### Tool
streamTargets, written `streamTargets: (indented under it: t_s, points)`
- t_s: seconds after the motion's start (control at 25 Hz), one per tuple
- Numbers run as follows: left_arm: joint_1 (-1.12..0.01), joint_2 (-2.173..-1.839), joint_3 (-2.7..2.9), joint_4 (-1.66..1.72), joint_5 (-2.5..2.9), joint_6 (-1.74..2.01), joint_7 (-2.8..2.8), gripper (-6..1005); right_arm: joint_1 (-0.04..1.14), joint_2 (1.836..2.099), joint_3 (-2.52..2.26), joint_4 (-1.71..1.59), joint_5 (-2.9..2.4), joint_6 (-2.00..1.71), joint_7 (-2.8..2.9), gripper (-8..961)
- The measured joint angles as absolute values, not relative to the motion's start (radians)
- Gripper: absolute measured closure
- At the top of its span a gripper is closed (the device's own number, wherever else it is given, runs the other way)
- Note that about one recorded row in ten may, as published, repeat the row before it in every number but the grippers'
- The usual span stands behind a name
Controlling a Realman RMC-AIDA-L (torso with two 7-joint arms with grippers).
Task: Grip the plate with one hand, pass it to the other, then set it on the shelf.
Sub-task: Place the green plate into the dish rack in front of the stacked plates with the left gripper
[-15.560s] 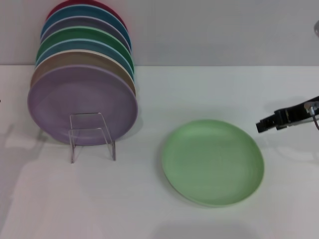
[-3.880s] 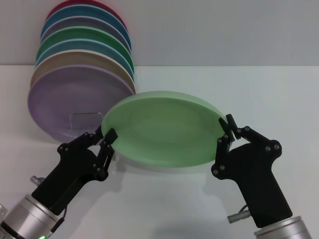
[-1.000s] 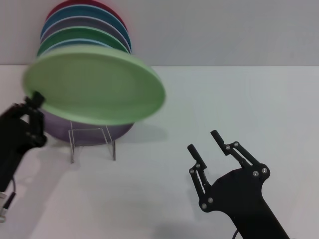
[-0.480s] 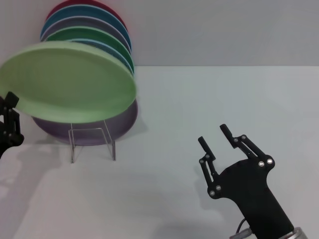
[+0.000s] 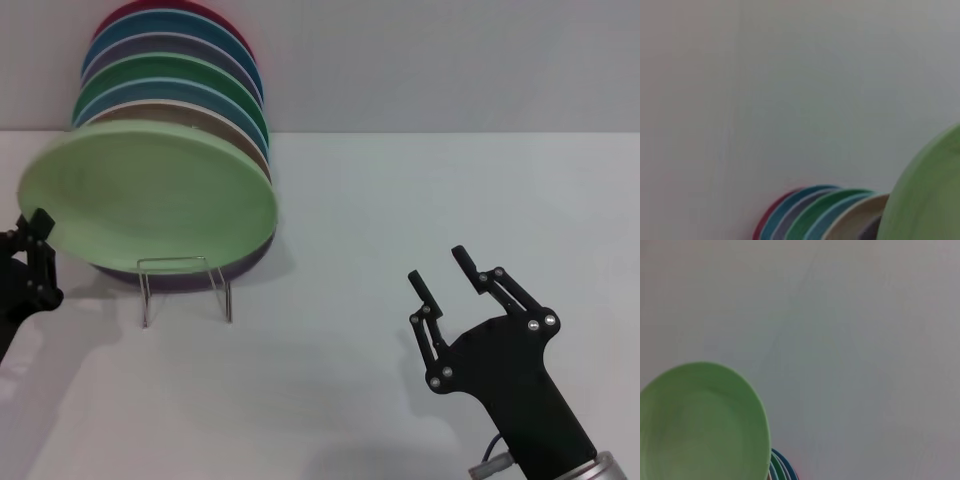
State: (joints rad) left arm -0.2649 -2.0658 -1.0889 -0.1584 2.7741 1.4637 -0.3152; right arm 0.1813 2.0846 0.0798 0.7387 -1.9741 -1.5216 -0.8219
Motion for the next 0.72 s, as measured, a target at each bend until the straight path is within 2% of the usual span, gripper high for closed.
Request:
streamTargets:
  t_s: [0.72]
  points:
    - [-0.260,-2.073,-1.055,-0.167,2.775,1.323,-0.303,923,0.191,2.085,0.081,0.716,-1.974,-1.522,-0.794,584]
